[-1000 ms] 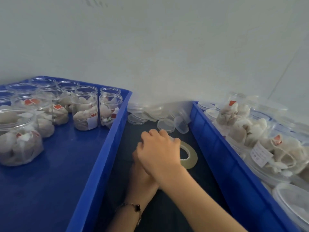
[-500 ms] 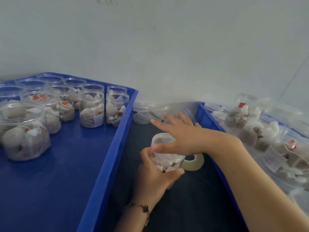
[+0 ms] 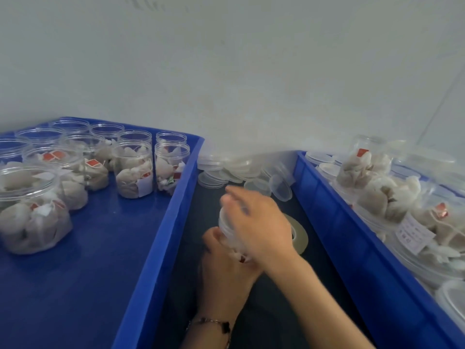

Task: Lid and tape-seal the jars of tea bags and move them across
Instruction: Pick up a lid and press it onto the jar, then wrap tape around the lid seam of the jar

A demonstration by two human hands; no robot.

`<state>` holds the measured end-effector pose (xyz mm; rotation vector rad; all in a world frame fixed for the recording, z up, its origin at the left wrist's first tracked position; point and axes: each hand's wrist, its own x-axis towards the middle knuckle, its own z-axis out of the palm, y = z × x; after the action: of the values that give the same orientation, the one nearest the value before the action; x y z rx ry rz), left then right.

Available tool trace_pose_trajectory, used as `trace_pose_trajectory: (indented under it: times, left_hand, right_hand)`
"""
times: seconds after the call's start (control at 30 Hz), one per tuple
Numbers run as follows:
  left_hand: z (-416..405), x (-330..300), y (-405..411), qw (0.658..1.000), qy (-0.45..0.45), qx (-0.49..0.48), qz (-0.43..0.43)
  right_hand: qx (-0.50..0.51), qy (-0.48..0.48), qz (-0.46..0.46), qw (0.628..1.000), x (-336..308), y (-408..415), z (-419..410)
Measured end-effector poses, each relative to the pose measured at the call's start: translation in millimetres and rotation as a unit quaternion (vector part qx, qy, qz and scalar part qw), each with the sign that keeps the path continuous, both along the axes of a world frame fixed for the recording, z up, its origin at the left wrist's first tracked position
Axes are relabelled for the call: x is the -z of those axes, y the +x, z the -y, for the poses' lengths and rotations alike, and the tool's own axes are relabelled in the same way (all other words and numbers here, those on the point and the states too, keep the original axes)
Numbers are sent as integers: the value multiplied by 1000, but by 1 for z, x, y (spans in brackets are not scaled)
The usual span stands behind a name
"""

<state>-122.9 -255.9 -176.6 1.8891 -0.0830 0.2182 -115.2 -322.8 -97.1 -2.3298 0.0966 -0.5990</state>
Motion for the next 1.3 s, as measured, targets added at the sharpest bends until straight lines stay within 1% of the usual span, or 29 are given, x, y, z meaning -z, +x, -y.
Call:
trace_pose_trajectory:
  times: [0.03, 0.07, 0.1, 0.13, 0.17, 0.2, 0.23, 0.27, 0.3, 0.33, 0.37, 0.4, 0.5, 0.57, 0.67, 0.7, 0.8, 0.83, 0.9, 0.97, 1.03, 1.1, 1.2, 1.3]
  left_hand:
    - [0, 0, -1, 999, -29, -18, -9]
    - [0, -1, 1, 998, -57, -26, -9]
    - [0, -2, 2, 997, -69, -20, -7]
    - [0, 1, 3, 996, -86, -13, 2]
    - [0, 3, 4, 996, -90, -10, 19]
    - [-1, 4, 3, 996, -78, -15, 42]
    - [-4, 2, 1, 997, -38, -29, 68]
    - [-6, 1, 1, 994, 26, -55, 96]
    - [-8, 1, 0, 985, 91, -88, 113]
    - [-9, -3, -1, 977, 130, -115, 125]
    - [-11, -6, -1, 969, 155, -133, 140]
    - [-12, -8, -1, 970, 155, -131, 133]
    - [-11, -6, 1, 985, 97, -112, 84]
    - [-9, -2, 2, 986, 80, -122, 85]
    - [-7, -1, 0, 988, 33, -127, 87]
    - [-6, 0, 0, 988, 43, -117, 86]
    - [-4, 5, -2, 985, 124, -39, 112]
    - [-3, 5, -3, 982, 140, -22, 122]
    - [-1, 4, -6, 979, 151, -7, 136]
    - [0, 5, -9, 978, 157, 13, 136]
    - [1, 3, -12, 981, 142, 43, 122]
    - [0, -1, -14, 989, 103, 63, 87]
    - [0, -8, -12, 994, 54, 87, 32]
    - [-1, -9, -12, 993, 52, 104, 13]
  right_hand:
    - [-8, 161, 29, 986, 0, 3, 12]
    - [17, 228, 46, 972, 5, 7, 28]
    - [48, 193, 23, 980, 11, 9, 43]
    - [71, 106, -43, 991, 21, 10, 58]
    - [75, 7, -127, 989, 36, 9, 70]
    - [61, -75, -198, 976, 52, 7, 79]
    - [46, -138, -238, 960, 67, 5, 85]
    - [37, -186, -238, 953, 79, 3, 89]
    - [38, -220, -216, 950, 86, 1, 90]
    - [42, -239, -188, 952, 89, -2, 91]
    - [45, -248, -171, 952, 87, -5, 89]
    - [46, -253, -172, 951, 83, -9, 86]
    - [39, -239, -189, 952, 73, -20, 81]
    - [11, -228, -194, 954, 70, -27, 82]
    - [-40, -243, -232, 941, 57, -34, 82]
    - [-51, -224, -238, 944, 51, -36, 82]
    - [-66, -95, -251, 961, 35, -43, 86]
    - [-68, -72, -258, 961, 32, -45, 85]
    - [-58, -81, -275, 956, 31, -48, 84]
    - [-33, -113, -258, 959, 31, -49, 85]
    - [-21, -78, -224, 971, 28, -49, 91]
    - [-36, -38, -184, 982, 25, -52, 98]
    - [-28, -44, -128, 990, 21, -55, 100]
    - [15, -25, -22, 999, 24, -58, 97]
